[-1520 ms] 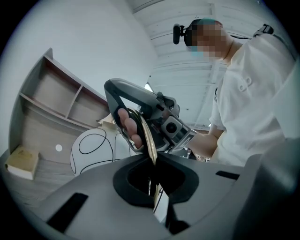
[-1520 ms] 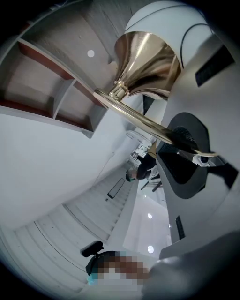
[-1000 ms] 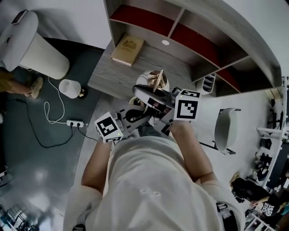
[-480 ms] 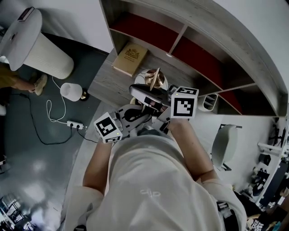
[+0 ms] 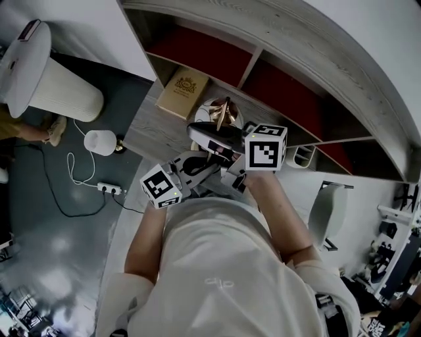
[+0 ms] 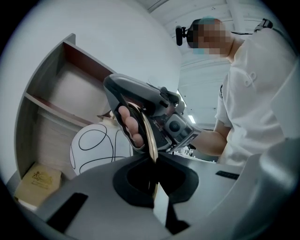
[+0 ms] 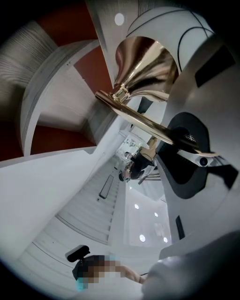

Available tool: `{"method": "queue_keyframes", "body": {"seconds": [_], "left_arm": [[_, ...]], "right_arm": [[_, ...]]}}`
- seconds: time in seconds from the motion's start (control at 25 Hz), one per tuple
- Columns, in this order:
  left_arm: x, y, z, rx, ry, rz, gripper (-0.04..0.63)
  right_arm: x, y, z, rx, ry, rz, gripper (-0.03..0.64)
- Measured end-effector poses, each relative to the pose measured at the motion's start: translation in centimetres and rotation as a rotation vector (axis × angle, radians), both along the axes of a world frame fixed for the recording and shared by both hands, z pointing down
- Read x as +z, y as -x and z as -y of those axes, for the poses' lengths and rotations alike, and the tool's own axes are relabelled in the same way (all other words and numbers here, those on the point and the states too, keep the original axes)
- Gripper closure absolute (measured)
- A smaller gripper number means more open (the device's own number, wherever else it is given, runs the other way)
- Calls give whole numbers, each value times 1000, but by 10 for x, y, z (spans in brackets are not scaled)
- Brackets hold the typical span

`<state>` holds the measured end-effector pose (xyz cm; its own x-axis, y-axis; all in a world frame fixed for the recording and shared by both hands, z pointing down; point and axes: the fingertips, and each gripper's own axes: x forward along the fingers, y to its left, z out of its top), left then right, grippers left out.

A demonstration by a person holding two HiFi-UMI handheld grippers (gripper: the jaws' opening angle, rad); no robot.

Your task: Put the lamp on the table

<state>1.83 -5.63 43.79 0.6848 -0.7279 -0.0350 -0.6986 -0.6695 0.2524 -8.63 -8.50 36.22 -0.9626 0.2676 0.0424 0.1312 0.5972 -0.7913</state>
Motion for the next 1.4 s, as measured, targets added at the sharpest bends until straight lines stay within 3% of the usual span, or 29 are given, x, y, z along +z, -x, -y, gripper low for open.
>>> {"method": "queue_keyframes", "body": {"seconds": [0.6,0.92,1.4], "left_arm": [[3,29,25,260,15,-63,581],[11,23,19,410,53,-62,581],[14,14,9,522,64,-78,580]], "right_arm": [[9,21,50,230,8,-36,589],[21,21,55,319,7,-64,591],[24,13,51,384,-27,-73,589]]}}
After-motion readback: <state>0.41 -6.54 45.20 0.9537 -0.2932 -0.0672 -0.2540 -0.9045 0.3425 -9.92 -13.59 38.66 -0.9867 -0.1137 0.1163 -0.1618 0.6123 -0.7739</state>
